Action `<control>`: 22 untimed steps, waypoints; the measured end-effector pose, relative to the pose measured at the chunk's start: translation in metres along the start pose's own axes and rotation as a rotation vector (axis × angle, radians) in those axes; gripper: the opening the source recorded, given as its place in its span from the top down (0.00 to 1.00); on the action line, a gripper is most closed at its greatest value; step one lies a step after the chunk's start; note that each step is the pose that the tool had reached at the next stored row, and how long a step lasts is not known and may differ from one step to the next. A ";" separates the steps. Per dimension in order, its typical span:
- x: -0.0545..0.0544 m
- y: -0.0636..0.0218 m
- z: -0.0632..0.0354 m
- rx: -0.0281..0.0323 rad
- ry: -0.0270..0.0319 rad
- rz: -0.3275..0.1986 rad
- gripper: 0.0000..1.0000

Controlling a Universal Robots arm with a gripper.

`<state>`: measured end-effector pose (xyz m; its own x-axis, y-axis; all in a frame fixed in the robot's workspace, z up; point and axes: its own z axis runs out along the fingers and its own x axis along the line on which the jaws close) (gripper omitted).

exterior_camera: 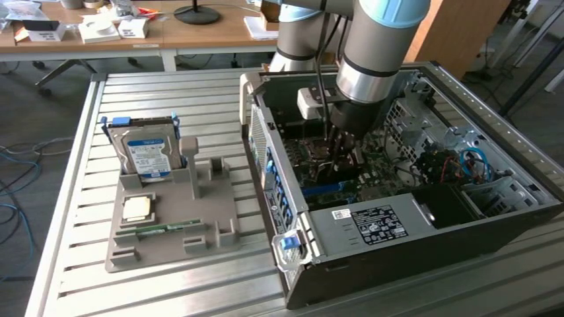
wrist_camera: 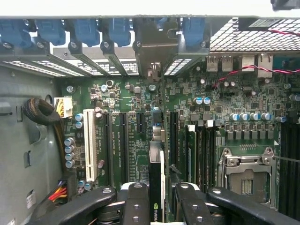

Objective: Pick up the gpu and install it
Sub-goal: 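Insert the gpu into the slot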

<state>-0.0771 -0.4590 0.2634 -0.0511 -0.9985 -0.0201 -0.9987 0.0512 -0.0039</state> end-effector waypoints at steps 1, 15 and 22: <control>0.000 0.0000 0.0000 0.0000 0.0000 0.000 0.74; 0.001 -0.0001 0.0002 0.0000 0.0037 -0.001 0.74; 0.001 -0.0001 0.0004 0.0001 0.0044 -0.005 0.74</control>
<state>-0.0770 -0.4603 0.2629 -0.0461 -0.9988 -0.0157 -0.9989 0.0462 -0.0041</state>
